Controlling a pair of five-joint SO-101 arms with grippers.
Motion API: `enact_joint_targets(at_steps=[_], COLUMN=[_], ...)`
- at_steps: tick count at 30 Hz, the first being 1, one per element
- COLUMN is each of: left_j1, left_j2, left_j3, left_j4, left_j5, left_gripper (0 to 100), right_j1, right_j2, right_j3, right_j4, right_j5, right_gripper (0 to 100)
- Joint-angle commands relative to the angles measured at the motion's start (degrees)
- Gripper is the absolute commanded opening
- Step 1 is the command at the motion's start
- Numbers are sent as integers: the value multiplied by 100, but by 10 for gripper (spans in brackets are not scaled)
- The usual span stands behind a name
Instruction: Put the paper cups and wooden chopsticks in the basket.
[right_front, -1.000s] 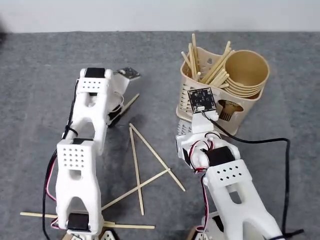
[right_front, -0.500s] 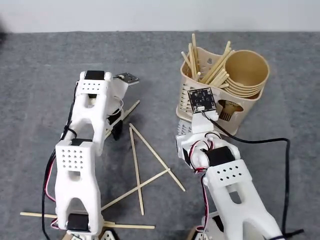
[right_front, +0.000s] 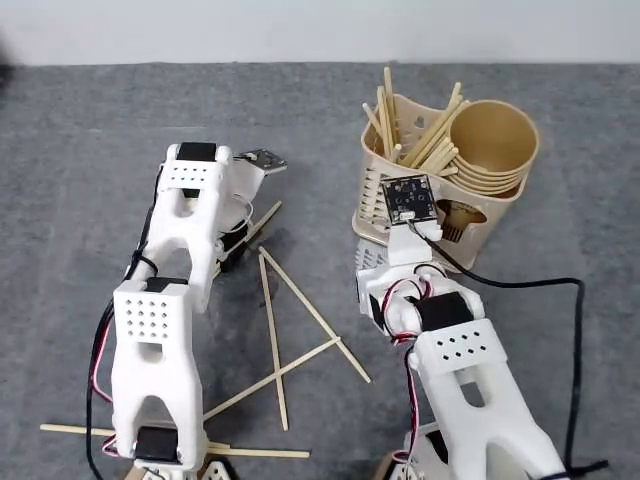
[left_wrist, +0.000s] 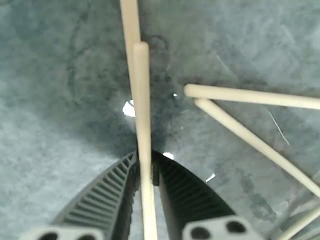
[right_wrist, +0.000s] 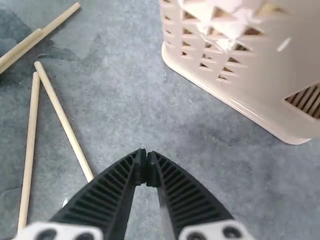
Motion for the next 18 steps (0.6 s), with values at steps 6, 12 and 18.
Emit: enact_joint_targets(at_steps=[6, 12, 18], left_j1=[-26, -18, 316], left_j2=[-1829, -2910, -3684], left_j3=[620, 716, 409], left_j4=[70, 70, 62], left_j5=[132, 457, 862], left_gripper=[12, 12, 12], right_j1=[66, 66, 22], right_j2=[-145, -145, -154], right_j3=[-26, -26, -35], right_j4=[-40, -31, 242], right_j5=[-18, -9, 0], right_gripper=[9, 9, 9])
